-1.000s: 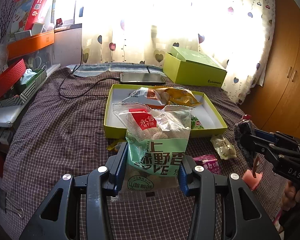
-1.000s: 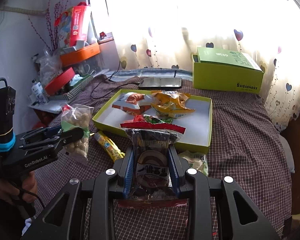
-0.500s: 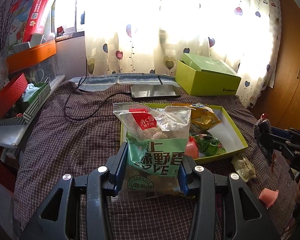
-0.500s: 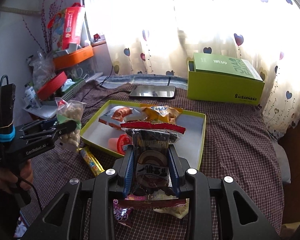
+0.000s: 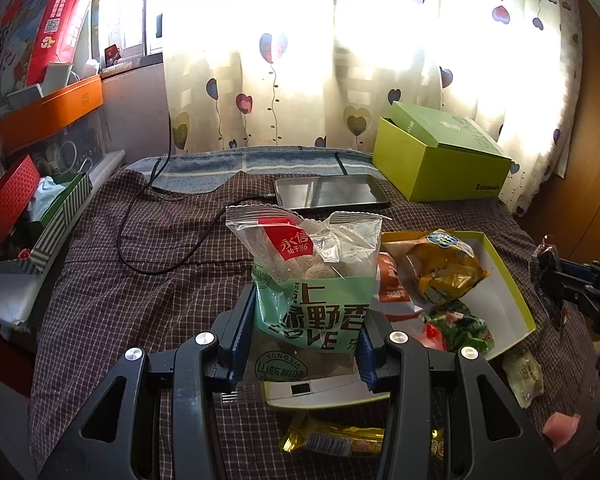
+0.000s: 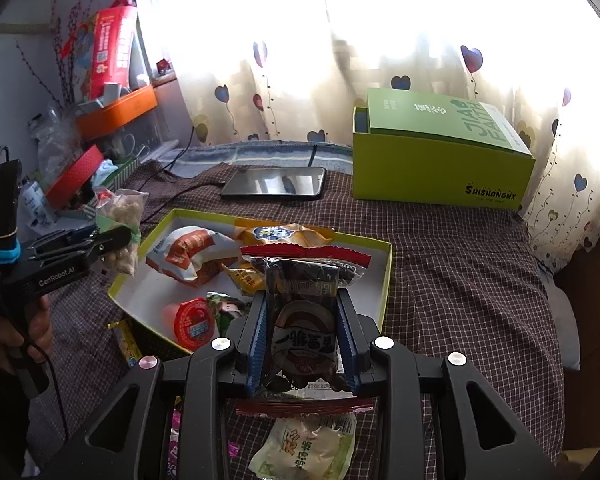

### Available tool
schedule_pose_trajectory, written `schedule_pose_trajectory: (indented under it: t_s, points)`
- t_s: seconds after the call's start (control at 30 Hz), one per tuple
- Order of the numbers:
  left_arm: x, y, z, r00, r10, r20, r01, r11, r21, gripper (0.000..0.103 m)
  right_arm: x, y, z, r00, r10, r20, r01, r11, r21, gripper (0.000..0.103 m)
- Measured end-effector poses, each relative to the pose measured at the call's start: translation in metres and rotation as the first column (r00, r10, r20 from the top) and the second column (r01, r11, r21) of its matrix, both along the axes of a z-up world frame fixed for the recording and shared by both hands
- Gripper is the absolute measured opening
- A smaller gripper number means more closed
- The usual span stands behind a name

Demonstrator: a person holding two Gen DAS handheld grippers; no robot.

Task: Organize snacks
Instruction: 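Carry the peanut bag and dark bag over the tray with both tools, then open both tools to drop the bags into the tray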

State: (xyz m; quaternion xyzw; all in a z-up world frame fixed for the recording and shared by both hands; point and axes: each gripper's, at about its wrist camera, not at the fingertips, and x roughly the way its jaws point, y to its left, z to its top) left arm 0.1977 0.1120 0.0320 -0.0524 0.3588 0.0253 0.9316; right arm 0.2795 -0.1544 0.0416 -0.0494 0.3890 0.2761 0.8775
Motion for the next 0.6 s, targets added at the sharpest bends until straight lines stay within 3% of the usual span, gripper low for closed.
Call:
schedule_pose_trajectory:
  t_s: [0.37, 0.6]
  points:
    - [0.042, 0.005, -0.022, 0.995, -0.059, -0.08, 0.055, 0.997, -0.05, 0.045, 0.044, 0.007, -0.027, 0.996, -0.027, -0.08, 0.027, 1.0, -0.003, 0.03]
    - [0.048, -0.007, -0.034, 0.988, -0.103, -0.111, 0.102, 0.995, -0.015, 0.046, 0.055, 0.006, -0.035, 0.993, -0.033, -0.116, 0.034, 0.999, 0.007, 0.037]
